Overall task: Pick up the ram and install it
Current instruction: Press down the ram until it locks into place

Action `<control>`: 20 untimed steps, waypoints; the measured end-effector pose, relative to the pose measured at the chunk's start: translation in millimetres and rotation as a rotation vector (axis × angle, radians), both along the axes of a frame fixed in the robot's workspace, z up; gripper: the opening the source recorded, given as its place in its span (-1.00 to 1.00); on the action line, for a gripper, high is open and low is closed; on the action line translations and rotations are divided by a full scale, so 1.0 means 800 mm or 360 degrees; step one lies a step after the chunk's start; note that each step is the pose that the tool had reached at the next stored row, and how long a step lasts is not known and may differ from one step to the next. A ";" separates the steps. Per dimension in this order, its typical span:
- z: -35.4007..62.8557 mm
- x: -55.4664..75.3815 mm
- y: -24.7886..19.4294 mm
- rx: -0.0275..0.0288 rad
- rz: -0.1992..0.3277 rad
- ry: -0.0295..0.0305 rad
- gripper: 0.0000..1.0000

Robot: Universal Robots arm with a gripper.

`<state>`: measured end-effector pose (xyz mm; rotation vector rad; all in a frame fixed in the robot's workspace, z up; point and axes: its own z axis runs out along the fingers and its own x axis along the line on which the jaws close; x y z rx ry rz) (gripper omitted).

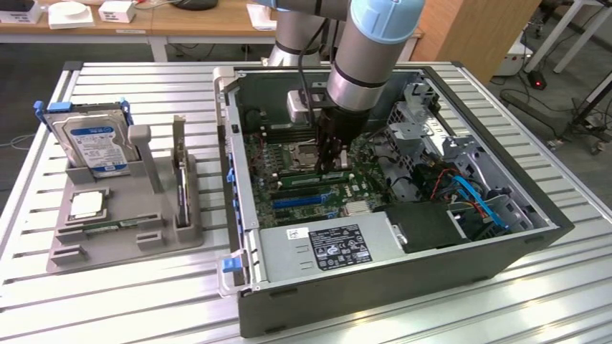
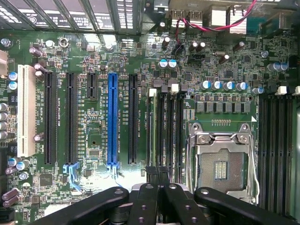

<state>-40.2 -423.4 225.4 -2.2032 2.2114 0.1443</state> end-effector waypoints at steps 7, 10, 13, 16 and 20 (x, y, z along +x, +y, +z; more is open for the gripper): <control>-0.001 0.000 0.0000 -0.00002 0.0000 -0.00002 -0.81; -0.002 0.000 0.0000 0.00003 0.0000 -0.00009 -0.81; -0.003 0.000 0.0000 -0.00001 0.0000 -0.00022 -0.81; -0.003 0.000 0.0000 0.00001 0.0000 -0.00022 -0.81; -0.004 0.000 0.0000 0.00003 0.0000 -0.00025 -0.81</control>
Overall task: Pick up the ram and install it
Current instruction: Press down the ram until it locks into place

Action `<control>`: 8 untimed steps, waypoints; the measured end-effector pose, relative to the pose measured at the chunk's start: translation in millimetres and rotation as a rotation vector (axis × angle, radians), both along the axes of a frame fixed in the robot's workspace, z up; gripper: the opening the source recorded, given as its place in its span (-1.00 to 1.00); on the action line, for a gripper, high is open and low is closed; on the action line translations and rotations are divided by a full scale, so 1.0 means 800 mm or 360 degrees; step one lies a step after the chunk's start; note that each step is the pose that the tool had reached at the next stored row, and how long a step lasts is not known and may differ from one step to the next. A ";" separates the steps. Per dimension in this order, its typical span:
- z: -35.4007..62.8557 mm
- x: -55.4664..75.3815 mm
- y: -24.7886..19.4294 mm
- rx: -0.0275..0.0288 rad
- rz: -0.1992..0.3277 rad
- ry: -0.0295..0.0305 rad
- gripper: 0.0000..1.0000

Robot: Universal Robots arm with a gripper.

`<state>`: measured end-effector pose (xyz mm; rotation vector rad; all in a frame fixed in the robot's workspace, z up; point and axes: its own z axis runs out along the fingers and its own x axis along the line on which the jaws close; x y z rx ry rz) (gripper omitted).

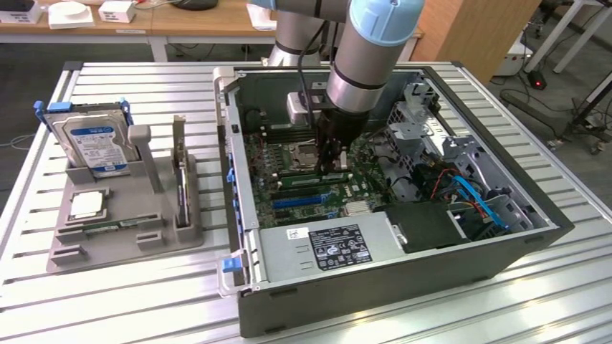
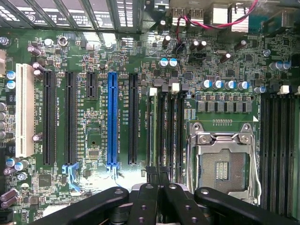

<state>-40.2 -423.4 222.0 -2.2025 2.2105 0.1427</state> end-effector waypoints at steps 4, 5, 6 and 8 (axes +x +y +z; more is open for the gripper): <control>0.000 0.000 0.0000 -0.00001 0.0000 -0.00001 -0.81; 0.000 0.000 0.0000 0.00000 0.0000 -0.00002 -0.81; 0.000 0.000 0.0000 0.00001 0.0000 -0.00002 -0.81; 0.000 0.000 0.0000 0.00001 0.0000 -0.00003 -0.81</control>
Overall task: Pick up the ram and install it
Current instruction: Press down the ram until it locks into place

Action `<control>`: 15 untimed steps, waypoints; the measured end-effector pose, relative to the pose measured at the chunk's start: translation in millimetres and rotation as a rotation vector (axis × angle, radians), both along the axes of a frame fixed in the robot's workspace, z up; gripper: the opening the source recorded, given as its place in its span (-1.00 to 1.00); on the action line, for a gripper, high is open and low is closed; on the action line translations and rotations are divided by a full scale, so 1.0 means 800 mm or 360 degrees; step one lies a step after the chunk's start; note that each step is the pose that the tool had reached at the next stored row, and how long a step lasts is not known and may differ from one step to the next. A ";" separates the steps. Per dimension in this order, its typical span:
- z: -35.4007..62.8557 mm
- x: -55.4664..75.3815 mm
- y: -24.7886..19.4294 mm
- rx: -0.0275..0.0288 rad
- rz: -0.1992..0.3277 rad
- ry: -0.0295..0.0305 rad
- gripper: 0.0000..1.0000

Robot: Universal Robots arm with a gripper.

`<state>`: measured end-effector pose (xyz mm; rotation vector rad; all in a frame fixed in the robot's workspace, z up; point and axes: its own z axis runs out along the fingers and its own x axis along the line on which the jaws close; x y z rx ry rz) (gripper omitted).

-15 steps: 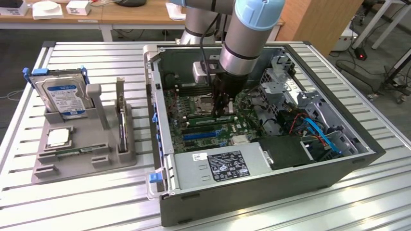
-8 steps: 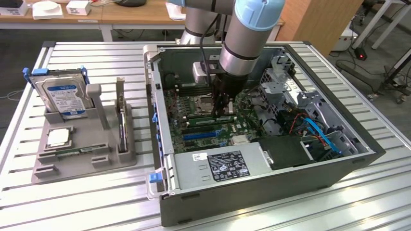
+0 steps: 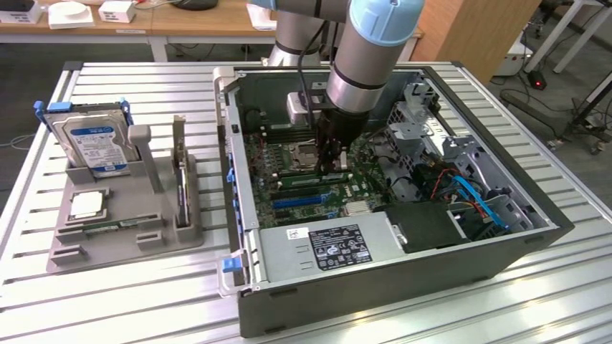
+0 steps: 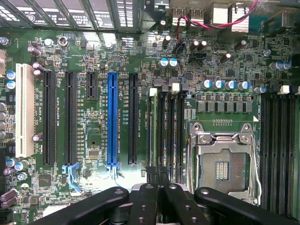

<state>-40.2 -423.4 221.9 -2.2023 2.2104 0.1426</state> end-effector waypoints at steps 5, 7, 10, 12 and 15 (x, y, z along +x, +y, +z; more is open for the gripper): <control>0.000 0.000 0.0000 -0.00003 0.0000 0.00001 -0.81; 0.000 0.000 0.0000 0.00001 0.0000 0.00000 -0.81; 0.003 0.000 0.0002 0.00017 0.0000 0.00001 -0.81; 0.008 0.000 0.0000 0.00002 0.0000 0.00019 -0.81; 0.016 0.000 0.0000 0.00001 0.0000 0.00027 -0.81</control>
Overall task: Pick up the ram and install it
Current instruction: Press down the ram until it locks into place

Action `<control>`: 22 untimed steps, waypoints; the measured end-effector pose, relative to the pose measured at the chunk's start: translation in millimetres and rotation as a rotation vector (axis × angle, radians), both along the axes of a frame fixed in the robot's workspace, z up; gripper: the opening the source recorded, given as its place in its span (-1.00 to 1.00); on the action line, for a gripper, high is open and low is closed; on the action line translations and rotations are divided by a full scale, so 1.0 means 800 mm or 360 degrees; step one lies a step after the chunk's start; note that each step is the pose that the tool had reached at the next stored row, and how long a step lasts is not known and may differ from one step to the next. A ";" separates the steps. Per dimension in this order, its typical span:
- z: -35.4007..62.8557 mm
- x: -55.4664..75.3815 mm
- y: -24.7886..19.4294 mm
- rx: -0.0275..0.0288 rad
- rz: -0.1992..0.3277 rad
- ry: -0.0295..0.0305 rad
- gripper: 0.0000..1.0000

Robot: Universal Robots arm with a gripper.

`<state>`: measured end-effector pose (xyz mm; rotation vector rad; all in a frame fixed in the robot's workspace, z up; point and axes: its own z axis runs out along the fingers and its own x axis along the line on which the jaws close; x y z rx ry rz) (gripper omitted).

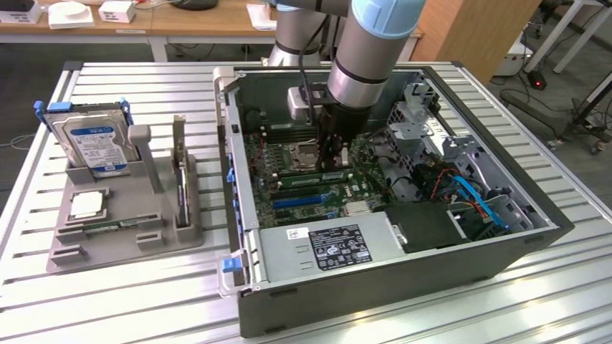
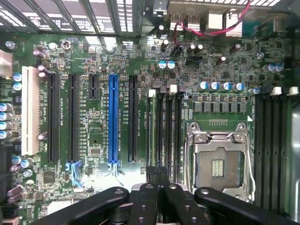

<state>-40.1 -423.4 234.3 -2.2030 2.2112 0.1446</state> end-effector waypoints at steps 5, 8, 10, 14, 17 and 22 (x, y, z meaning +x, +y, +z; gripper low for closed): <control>0.014 0.000 0.0000 0.00000 0.0000 0.00002 -0.81; 0.022 0.000 0.0000 -0.00001 0.0000 0.00004 -0.81; 0.026 0.000 0.0000 -0.00001 0.0000 0.00003 -0.81; 0.026 0.000 0.0000 0.00000 0.0000 0.00004 -0.81; 0.026 0.000 0.0000 -0.00001 0.0000 0.00003 -0.81; 0.026 0.000 0.0000 -0.00001 0.0000 0.00003 -0.81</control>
